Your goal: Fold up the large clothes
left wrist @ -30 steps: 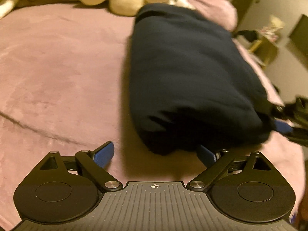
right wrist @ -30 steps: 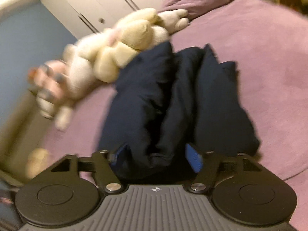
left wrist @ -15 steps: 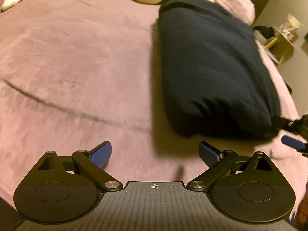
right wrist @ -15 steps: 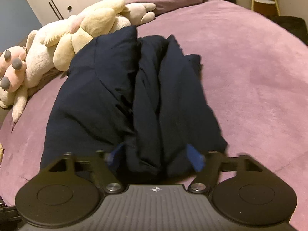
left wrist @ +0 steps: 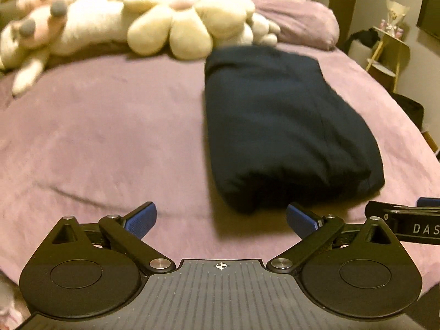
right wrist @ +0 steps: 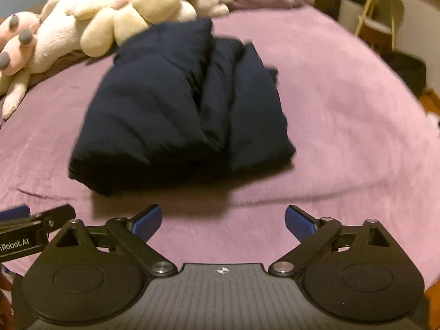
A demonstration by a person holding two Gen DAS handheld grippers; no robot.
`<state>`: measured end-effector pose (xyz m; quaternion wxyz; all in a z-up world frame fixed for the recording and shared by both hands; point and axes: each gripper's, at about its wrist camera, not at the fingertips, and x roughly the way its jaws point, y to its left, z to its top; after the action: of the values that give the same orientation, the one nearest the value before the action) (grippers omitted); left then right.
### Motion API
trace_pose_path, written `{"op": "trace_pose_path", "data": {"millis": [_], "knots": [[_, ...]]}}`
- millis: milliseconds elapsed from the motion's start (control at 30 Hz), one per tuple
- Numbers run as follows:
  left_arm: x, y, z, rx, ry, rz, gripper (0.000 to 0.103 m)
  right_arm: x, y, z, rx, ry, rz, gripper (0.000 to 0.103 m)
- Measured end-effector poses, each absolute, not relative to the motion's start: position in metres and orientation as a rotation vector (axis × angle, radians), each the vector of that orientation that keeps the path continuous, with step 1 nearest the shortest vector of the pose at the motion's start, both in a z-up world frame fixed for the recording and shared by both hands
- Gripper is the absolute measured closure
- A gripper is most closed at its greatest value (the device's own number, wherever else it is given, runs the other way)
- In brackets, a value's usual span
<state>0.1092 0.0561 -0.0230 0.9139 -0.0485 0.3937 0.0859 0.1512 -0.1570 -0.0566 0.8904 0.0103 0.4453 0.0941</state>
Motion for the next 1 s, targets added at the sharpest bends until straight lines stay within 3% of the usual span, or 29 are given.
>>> {"op": "trace_pose_path", "data": {"millis": [300,1000], "knots": [[0.111,0.051,-0.018,-0.077,0.785,0.188,0.0,0.161,-0.141,-0.031,-0.024,0.878,0.162,0.002],[0.108,0.049,-0.02,-0.076,0.797,0.191,0.0,0.158,-0.139,-0.03,-0.036,0.886,0.123,0.001]]}}
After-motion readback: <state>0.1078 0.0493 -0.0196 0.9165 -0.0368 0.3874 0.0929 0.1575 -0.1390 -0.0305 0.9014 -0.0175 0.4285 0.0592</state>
